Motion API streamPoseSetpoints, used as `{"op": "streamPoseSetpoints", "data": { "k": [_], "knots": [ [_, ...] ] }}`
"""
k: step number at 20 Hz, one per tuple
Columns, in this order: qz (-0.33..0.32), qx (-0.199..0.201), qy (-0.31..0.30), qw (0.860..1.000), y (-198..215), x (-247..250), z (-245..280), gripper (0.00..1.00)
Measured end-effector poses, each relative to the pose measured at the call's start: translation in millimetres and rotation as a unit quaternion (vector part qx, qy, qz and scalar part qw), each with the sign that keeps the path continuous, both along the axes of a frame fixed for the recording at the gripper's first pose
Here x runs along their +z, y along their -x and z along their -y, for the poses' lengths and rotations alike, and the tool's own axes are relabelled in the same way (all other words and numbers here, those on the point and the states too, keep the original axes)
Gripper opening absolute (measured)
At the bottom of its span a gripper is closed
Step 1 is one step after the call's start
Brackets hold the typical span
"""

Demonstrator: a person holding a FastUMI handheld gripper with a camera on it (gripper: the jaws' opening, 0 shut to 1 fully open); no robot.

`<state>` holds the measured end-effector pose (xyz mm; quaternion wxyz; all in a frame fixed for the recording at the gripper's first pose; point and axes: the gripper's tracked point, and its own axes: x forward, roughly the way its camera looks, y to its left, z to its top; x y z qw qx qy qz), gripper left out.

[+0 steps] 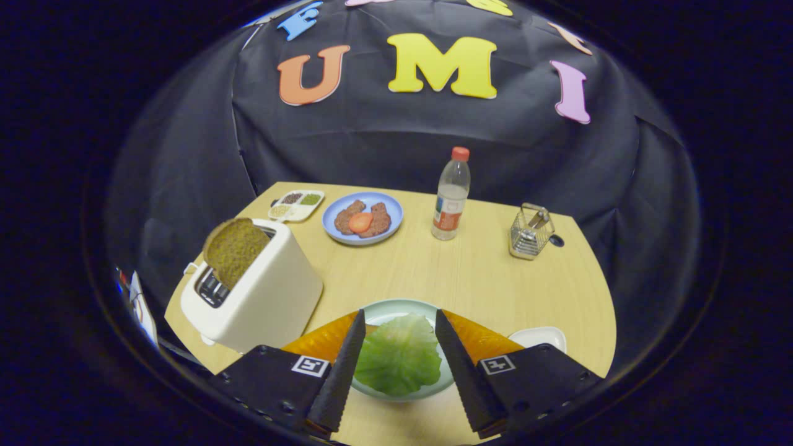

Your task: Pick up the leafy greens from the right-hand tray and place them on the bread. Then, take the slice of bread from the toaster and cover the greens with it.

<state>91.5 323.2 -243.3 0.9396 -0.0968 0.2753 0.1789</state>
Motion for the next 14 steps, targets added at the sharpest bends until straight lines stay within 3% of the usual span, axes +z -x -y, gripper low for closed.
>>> {"op": "streamPoseSetpoints", "data": {
  "k": [8, 14],
  "knots": [
    [0.052, 0.013, -0.029, 0.998, 47, 46, -66, 0.94],
    [0.033, 0.025, -0.048, 0.998, 58, 36, -152, 0.92]
  ]
}}
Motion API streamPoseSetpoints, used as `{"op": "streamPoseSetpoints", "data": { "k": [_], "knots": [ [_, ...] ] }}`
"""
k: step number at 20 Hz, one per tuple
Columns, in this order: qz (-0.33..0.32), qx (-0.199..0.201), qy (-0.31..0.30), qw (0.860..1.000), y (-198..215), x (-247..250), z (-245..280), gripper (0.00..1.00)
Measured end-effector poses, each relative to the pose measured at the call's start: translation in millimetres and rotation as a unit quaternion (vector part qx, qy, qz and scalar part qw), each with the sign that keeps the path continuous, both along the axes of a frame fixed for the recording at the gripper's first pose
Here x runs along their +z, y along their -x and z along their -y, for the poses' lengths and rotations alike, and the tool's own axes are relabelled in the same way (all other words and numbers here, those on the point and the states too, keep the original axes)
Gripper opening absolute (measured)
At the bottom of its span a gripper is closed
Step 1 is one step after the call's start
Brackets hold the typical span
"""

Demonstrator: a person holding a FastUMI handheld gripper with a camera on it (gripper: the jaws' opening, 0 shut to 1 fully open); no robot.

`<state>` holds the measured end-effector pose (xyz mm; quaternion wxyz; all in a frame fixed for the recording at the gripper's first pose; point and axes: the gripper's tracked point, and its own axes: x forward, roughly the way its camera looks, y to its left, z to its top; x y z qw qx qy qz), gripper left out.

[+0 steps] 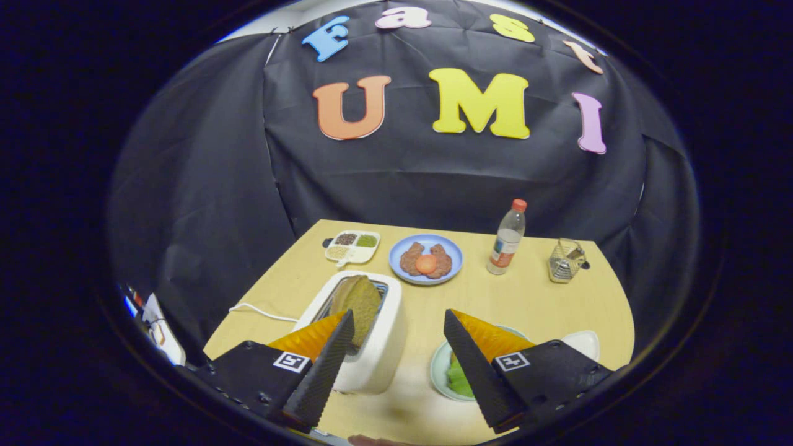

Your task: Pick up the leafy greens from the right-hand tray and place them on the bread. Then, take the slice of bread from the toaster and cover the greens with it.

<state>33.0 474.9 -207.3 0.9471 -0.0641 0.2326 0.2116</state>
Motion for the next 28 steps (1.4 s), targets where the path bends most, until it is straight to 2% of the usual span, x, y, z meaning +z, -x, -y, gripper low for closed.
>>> {"op": "streamPoseSetpoints", "data": {
  "k": [3, 7, 11, 12, 16, 17, 19, 23, 24, 28],
  "knots": [
    [-0.011, -0.005, 0.012, 1.000, -7, -13, -37, 0.92],
    [-0.019, -0.034, 0.052, 0.998, -37, -36, -66, 0.91],
    [-0.041, -0.074, 0.065, 0.994, -58, -50, -68, 0.79],
    [-0.044, -0.082, 0.072, 0.993, -61, -53, -66, 0.78],
    [-0.078, -0.092, 0.080, 0.989, -58, -70, -58, 0.53],
    [-0.082, -0.093, 0.077, 0.989, -57, -70, -56, 0.34],
    [-0.092, -0.088, 0.073, 0.989, -52, -72, -54, 0.20],
    [-0.087, -0.078, 0.066, 0.991, -47, -63, -52, 0.21],
    [-0.085, -0.075, 0.059, 0.992, -45, -62, -53, 0.16],
    [-0.057, -0.058, 0.048, 0.995, -38, -41, -54, 0.15]
  ]
}}
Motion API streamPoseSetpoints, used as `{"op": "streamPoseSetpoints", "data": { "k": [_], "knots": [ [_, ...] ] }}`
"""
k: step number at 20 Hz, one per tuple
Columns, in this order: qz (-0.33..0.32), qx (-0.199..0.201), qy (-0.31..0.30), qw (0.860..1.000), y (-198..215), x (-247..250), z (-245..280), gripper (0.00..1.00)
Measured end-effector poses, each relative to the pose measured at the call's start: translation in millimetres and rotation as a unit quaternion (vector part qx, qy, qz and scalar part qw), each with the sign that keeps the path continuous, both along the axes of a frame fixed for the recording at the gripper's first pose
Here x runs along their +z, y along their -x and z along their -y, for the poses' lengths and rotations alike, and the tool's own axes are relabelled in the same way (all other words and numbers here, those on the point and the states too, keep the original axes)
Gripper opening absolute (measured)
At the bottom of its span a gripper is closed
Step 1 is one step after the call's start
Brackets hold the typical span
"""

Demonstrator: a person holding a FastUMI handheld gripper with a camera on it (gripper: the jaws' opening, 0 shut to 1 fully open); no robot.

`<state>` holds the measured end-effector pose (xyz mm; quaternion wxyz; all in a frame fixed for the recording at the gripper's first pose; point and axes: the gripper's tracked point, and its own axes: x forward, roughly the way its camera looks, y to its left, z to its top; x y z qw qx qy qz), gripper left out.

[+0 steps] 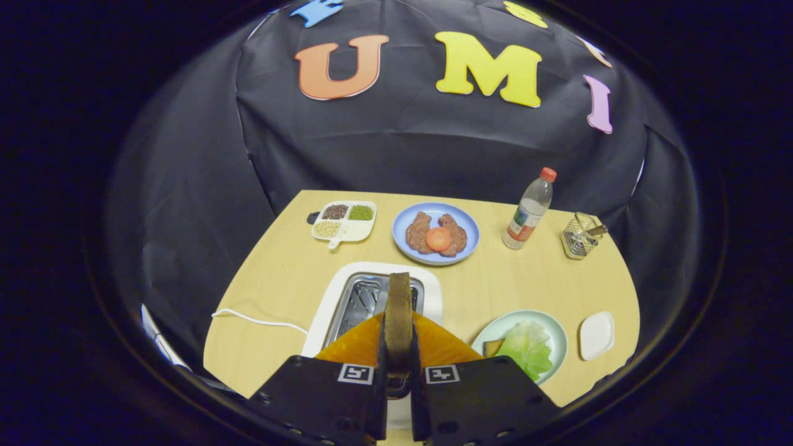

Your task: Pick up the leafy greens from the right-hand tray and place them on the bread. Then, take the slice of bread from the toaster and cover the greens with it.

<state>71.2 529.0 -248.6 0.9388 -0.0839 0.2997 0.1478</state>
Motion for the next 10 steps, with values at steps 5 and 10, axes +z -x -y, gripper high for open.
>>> {"op": "streamPoseSetpoints", "data": {
  "k": [5, 10],
  "knots": [
    [0.010, 0.005, -0.036, 0.999, 14, 33, 9, 0.12],
    [0.018, 0.004, -0.095, 0.995, 30, 77, 36, 0.12]
  ]
}}
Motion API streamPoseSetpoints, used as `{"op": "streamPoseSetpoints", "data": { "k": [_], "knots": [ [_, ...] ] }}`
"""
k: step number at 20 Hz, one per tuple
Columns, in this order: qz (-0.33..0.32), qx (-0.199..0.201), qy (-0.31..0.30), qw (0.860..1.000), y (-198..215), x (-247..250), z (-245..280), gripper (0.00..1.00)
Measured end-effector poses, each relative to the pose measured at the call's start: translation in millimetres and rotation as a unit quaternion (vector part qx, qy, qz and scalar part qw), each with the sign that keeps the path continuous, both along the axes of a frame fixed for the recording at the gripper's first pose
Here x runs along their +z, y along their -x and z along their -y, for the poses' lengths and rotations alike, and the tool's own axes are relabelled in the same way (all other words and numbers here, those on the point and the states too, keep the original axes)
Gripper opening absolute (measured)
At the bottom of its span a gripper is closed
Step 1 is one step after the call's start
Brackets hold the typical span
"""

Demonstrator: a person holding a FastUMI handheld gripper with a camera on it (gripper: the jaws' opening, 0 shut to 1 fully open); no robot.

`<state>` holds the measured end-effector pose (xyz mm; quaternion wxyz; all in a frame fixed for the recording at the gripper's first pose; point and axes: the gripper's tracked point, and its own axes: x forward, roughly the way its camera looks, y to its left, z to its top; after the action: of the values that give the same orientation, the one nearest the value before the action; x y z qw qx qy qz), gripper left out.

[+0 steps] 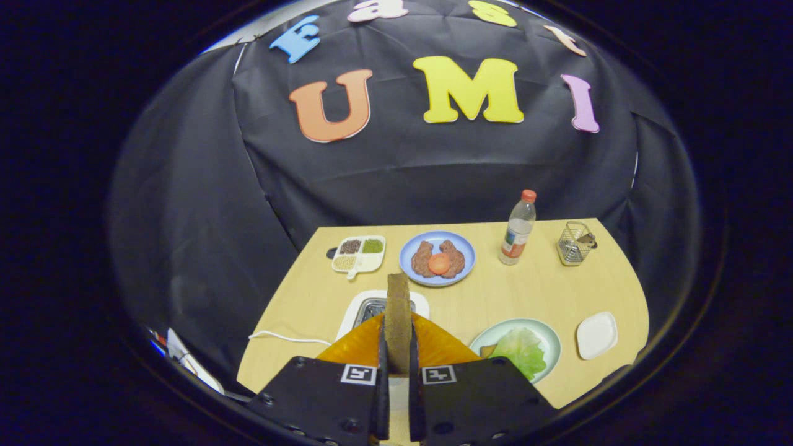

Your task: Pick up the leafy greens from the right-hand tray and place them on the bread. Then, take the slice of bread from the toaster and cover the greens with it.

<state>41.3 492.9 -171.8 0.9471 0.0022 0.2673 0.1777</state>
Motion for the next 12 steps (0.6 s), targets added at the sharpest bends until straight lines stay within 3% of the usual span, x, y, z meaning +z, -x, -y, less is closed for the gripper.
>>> {"op": "streamPoseSetpoints", "data": {
  "k": [5, 12],
  "knots": [
    [-0.004, -0.036, -0.008, 0.999, -9, -2, 61, 0.12],
    [-0.076, -0.095, 0.009, 0.993, -35, -81, 127, 0.12]
  ]
}}
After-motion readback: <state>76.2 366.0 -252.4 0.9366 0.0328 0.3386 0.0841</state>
